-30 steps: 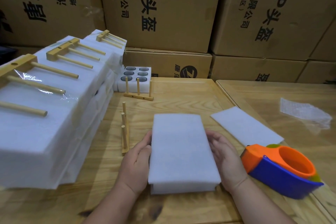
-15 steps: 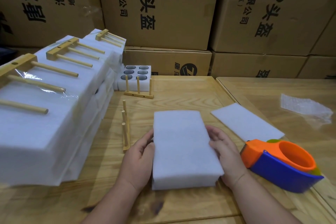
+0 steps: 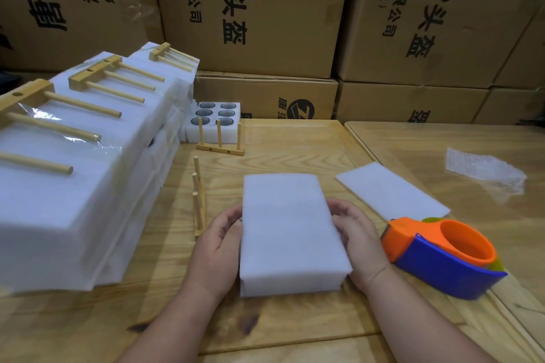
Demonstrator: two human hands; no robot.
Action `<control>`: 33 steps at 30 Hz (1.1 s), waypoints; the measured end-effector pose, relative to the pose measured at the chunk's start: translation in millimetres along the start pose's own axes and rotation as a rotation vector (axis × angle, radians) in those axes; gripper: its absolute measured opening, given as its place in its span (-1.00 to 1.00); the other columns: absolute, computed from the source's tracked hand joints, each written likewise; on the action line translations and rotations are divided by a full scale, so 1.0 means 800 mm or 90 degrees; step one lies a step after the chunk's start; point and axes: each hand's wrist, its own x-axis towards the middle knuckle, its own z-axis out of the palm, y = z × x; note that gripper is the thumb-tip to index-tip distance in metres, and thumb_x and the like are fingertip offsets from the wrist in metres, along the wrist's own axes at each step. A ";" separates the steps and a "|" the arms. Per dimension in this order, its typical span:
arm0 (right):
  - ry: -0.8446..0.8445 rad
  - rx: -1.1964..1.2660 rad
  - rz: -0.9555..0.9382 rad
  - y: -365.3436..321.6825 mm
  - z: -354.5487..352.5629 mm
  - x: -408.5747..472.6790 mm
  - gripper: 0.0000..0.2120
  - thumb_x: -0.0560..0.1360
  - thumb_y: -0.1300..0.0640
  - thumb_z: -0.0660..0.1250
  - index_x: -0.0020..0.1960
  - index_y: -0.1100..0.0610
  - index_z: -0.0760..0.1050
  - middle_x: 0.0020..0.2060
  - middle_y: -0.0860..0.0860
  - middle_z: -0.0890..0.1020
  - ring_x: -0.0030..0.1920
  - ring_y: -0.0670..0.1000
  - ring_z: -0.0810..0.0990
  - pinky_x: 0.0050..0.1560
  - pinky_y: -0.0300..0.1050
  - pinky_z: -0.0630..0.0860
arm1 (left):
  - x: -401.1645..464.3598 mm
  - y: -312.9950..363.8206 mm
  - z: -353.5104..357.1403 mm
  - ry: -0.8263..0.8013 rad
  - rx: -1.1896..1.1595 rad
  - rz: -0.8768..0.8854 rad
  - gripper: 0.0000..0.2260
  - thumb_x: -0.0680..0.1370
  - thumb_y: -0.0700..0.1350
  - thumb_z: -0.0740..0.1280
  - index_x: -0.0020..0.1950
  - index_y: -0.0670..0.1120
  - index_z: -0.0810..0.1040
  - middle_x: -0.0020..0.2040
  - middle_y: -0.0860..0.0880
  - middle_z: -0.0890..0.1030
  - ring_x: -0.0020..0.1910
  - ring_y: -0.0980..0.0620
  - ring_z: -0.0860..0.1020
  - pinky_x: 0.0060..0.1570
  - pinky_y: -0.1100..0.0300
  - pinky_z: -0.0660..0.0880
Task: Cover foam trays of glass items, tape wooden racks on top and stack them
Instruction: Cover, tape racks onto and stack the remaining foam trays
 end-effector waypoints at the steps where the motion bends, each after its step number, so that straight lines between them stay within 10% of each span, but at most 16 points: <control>1: -0.003 -0.009 -0.006 0.001 0.000 -0.001 -0.70 0.48 0.33 0.26 -0.02 0.02 0.68 0.01 0.03 0.74 -0.06 0.04 0.69 -0.13 -0.12 0.60 | -0.001 0.001 0.000 -0.003 0.005 -0.003 -0.67 0.45 0.16 0.25 0.16 0.27 0.64 0.14 0.16 0.69 0.15 0.15 0.64 0.15 0.01 0.54; 14: 0.043 -0.075 -0.009 0.006 0.002 0.002 -0.78 0.57 0.27 0.29 0.08 0.03 0.64 -0.03 -0.03 0.75 -0.12 -0.06 0.69 -0.18 -0.15 0.56 | -0.003 0.007 0.001 0.038 0.041 -0.029 -0.79 0.64 -0.20 0.28 0.17 0.05 0.63 0.02 0.19 0.72 0.00 0.18 0.68 -0.14 0.34 0.53; 26: 0.062 0.003 0.005 0.005 -0.002 0.003 -0.83 0.60 0.15 0.27 0.03 0.04 0.64 -0.06 0.11 0.75 -0.16 0.01 0.71 -0.25 -0.14 0.60 | -0.012 0.005 0.002 0.045 0.009 -0.036 -0.81 0.53 -0.04 0.30 0.04 0.11 0.67 -0.04 0.05 0.74 -0.04 0.03 0.69 -0.08 0.08 0.55; 33: 0.092 -0.006 0.006 0.007 -0.003 0.010 -0.77 0.64 0.24 0.18 0.05 0.11 0.62 -0.07 0.07 0.75 -0.10 0.00 0.73 -0.15 -0.10 0.57 | -0.021 0.012 -0.016 0.331 0.071 0.069 -0.87 0.47 -0.02 0.34 0.00 0.12 0.48 -0.10 0.09 0.55 -0.19 0.06 0.50 -0.12 0.17 0.45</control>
